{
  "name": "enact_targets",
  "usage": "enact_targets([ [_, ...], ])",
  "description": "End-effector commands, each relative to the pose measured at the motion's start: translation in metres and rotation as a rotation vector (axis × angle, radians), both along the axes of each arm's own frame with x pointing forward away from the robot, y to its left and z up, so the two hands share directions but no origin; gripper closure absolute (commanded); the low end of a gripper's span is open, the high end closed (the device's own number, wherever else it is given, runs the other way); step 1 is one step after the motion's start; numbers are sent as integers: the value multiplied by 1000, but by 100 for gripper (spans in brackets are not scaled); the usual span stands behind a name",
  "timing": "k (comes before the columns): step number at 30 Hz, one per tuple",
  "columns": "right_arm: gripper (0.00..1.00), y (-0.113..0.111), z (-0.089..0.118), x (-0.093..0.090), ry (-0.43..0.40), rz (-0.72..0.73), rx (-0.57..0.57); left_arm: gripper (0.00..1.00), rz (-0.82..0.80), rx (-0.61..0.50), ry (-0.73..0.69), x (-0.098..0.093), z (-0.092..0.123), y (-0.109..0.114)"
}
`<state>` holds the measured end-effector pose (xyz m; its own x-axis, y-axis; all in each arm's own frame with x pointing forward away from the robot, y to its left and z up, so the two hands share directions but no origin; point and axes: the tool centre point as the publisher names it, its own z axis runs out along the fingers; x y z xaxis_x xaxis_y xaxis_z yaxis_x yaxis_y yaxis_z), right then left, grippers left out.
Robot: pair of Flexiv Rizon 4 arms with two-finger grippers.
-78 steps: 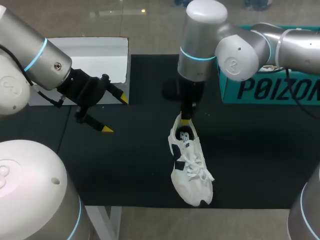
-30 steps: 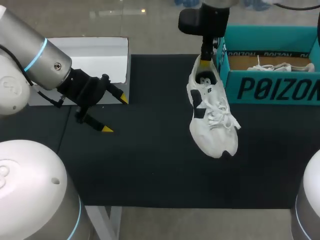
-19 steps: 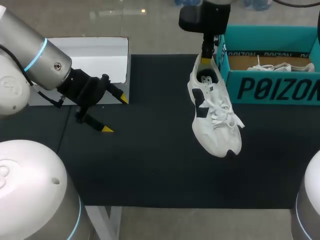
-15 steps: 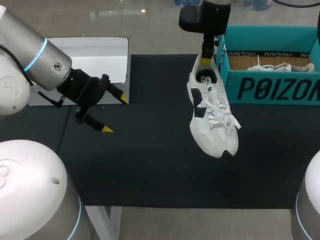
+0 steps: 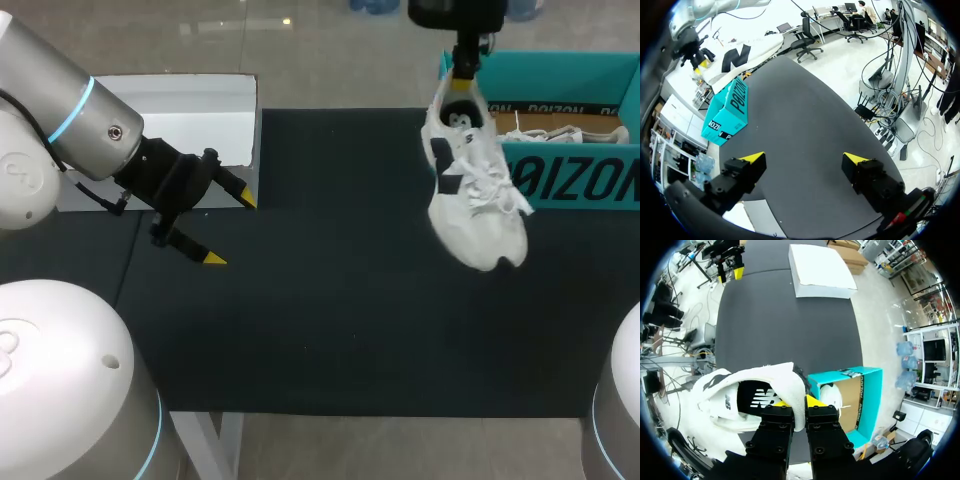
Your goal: Take the shoe out of the shoebox, open the shoe tongue, remove and reinsert the insole, then place the shoe into the shoebox
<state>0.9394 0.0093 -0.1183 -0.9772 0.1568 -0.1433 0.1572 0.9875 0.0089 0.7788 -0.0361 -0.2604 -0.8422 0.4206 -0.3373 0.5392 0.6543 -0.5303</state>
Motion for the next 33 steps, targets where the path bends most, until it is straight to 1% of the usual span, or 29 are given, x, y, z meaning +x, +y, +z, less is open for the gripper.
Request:
enact_targets([
  [1,100,-75,3,17,-6,-6,69,0,0,4,0,1,0,-1],
  [4,100,-109,3,34,-26,-34,82,0,0,4,0,1,0,-1],
  [6,100,-133,3,49,-41,-51,108,0,0,4,0,1,0,-1],
  [9,100,-162,4,70,-58,-80,101,0,0,4,0,1,0,-1],
  [10,100,-170,5,77,-70,-79,109,0,0,4,0,1,0,-1],
  [12,100,-185,7,90,-68,-98,97,0,0,4,0,1,0,-1],
  [13,100,-193,10,98,-84,-102,104,0,0,4,0,1,0,-1],
  [18,100,-223,23,141,-73,-100,94,0,0,4,0,1,0,-1],
  [19,100,-227,26,150,-76,-94,108,0,0,4,0,1,0,-1],
  [21,100,-233,32,167,-55,-96,51,0,0,4,0,1,0,-1],
  [23,100,-236,37,184,-44,-77,47,0,0,4,0,1,0,-1],
  [24,100,-238,38,193,-23,-72,37,0,0,4,0,1,0,-1],
  [26,100,-241,40,208,-15,-64,52,0,0,4,0,1,0,-1],
  [27,100,-241,40,215,8,-61,34,0,0,4,0,1,0,-1],
  [29,100,-241,39,227,18,-55,52,0,0,4,0,1,0,-1],
  [30,100,-240,37,233,34,-54,35,0,0,4,0,1,0,-1],
  [33,100,-238,33,247,44,-49,33,0,0,4,0,1,0,-1],
])
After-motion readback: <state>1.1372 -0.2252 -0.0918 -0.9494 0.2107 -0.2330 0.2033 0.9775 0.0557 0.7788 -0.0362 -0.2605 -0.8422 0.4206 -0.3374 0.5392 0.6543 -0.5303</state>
